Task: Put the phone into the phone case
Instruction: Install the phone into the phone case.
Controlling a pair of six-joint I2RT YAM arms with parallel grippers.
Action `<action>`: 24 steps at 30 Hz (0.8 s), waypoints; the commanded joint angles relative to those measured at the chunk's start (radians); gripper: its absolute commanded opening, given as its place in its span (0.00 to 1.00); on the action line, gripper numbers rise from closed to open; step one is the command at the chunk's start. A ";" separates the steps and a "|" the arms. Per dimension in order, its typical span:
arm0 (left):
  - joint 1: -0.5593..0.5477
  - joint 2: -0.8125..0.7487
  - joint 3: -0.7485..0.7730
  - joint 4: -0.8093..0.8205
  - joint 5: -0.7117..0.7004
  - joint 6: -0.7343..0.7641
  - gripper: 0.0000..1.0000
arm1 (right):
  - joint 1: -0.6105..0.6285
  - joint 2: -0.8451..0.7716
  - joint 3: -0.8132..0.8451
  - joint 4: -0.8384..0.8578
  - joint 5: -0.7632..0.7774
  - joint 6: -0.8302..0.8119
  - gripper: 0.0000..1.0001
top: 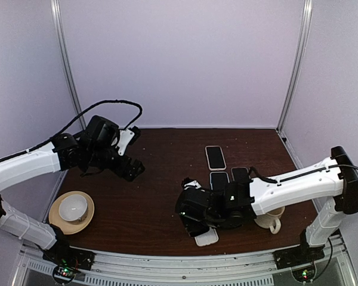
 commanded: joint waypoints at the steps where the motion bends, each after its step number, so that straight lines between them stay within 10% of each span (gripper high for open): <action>1: 0.008 -0.026 -0.008 0.031 -0.005 0.002 0.97 | 0.012 0.026 -0.017 0.035 -0.004 0.080 0.00; 24: 0.008 -0.022 -0.010 0.031 0.005 0.006 0.97 | 0.003 0.021 -0.046 -0.032 0.094 0.172 0.00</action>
